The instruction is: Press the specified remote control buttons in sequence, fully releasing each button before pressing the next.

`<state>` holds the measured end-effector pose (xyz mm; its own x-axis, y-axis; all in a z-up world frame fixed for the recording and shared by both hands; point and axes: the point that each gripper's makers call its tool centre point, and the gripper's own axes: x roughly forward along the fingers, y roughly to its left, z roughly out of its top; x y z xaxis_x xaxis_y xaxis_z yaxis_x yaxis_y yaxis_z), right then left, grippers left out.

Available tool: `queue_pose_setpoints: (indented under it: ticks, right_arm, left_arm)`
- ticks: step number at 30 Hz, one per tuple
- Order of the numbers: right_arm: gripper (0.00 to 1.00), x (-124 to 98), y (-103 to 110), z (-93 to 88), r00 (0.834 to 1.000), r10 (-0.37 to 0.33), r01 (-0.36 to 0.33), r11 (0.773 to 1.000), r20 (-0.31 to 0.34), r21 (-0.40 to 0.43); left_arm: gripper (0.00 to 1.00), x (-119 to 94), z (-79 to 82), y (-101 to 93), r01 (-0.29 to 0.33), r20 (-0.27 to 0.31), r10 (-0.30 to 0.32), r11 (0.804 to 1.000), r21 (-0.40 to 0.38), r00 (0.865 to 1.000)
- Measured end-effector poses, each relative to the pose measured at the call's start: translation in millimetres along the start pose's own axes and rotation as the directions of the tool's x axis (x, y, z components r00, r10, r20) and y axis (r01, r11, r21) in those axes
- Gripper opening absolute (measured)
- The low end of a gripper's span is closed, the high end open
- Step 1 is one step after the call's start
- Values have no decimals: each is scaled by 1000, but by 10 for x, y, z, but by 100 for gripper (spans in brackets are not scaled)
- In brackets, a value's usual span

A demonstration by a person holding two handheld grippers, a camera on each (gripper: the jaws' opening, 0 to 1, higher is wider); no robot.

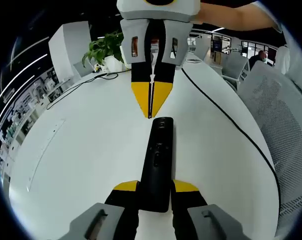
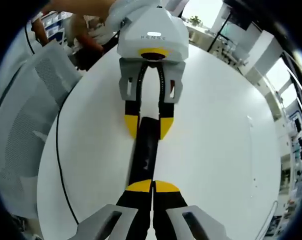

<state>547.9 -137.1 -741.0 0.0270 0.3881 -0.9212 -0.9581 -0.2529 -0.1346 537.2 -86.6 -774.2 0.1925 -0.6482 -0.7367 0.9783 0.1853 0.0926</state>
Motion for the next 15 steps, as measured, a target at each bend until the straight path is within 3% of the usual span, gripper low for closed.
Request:
queue_pose_setpoints:
  ticks: [15]
  right_arm:
    - [0,128,66,-50,1000,26,-26,1000,-3,14]
  left_arm:
    - [23,-1,-5,-8,0,6,0,1000,0,1000]
